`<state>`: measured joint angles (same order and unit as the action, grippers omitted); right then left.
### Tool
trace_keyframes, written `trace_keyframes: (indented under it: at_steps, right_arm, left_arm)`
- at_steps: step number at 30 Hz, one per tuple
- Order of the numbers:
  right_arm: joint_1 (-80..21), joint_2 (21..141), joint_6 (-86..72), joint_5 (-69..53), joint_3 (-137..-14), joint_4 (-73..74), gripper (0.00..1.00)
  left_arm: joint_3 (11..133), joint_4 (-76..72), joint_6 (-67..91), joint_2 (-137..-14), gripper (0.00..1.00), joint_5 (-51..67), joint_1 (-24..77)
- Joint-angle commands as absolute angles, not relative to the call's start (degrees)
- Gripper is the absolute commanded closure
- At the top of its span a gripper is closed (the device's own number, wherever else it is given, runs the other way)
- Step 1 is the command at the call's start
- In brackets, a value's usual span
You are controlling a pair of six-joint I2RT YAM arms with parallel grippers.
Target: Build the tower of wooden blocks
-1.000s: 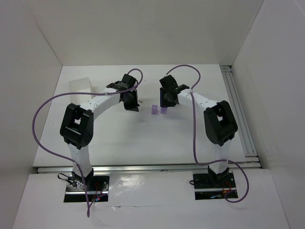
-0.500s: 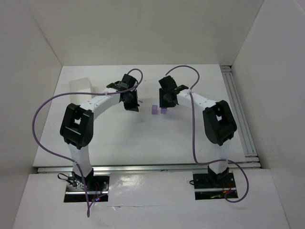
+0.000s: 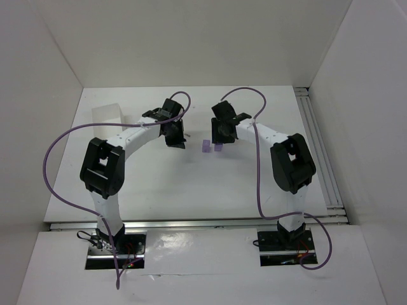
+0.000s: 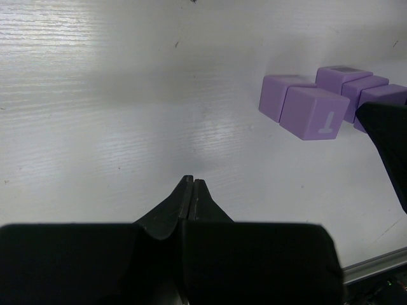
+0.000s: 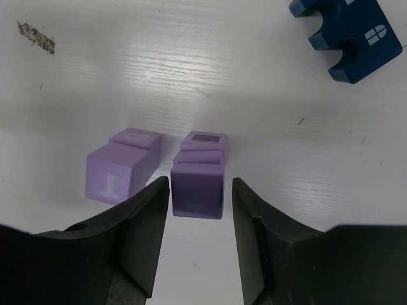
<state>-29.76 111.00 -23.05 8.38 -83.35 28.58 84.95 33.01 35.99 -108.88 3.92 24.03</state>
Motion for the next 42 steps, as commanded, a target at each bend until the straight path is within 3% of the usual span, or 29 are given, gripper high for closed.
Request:
trace_keyframes:
  at_steps: [1, 11, 20, 25, 30, 42]
  right_arm:
    - [-30.4, 110.9, -22.8, 9.5, -86.3, 29.8, 0.48]
    - [-30.9, 109.2, -22.2, 10.6, -88.6, 31.7, 0.48]
    - [-28.7, 100.9, -22.8, 17.5, -86.0, 32.3, 0.48]
    - [-23.0, 99.4, -22.8, 12.9, -80.3, 29.0, 0.63]
    - [-21.4, 103.7, -22.8, 7.4, -78.2, 28.4, 0.86]
    - [-21.4, 111.3, -22.8, 1.8, -77.4, 25.7, 0.88]
  left_arm:
    - [84.5, 33.0, 35.4, -106.8, 0.99, 4.1, 23.6]
    - [85.6, 33.0, 35.4, -107.3, 0.99, 4.7, 23.6]
    - [88.7, 33.0, 35.4, -110.8, 1.00, 6.3, 23.6]
    - [91.5, 33.0, 35.4, -113.5, 1.00, 7.6, 24.3]
    - [93.4, 33.0, 35.4, -116.5, 1.00, 9.2, 24.3]
    - [95.0, 30.1, 33.1, -122.9, 1.00, 13.1, 24.8]
